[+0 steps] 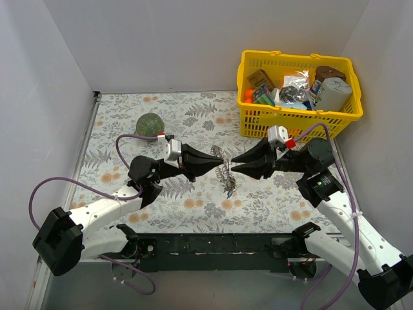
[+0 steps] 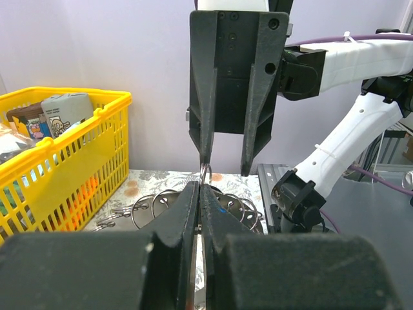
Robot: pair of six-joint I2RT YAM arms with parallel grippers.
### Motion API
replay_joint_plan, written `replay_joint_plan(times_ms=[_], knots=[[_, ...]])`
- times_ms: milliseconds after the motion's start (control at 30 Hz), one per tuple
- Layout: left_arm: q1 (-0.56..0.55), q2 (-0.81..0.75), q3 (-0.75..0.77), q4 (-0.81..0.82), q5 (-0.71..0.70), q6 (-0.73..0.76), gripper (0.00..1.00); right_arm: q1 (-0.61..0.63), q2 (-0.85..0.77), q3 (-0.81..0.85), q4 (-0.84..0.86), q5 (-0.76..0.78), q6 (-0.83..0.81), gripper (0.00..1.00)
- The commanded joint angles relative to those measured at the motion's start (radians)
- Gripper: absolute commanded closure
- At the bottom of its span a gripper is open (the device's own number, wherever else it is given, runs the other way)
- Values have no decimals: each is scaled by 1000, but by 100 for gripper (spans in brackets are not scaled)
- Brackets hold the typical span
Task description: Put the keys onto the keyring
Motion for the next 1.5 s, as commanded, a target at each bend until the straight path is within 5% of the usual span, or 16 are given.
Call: replay_joint_plan(times_ms=[0,333,567,1467], knots=[[7,-9,31,37,6,1,100,-5,11,1,27,-3,0,65],[9,3,44,33,29,-5,100,-5,23,9,-40,81,-45,75],[12,-1,49,27,31,-3,100,-5,19,9,-74,92,-72,99],[21,-15,47,50,38,-34,100,-5,34,-37,-77,74,-94,99]])
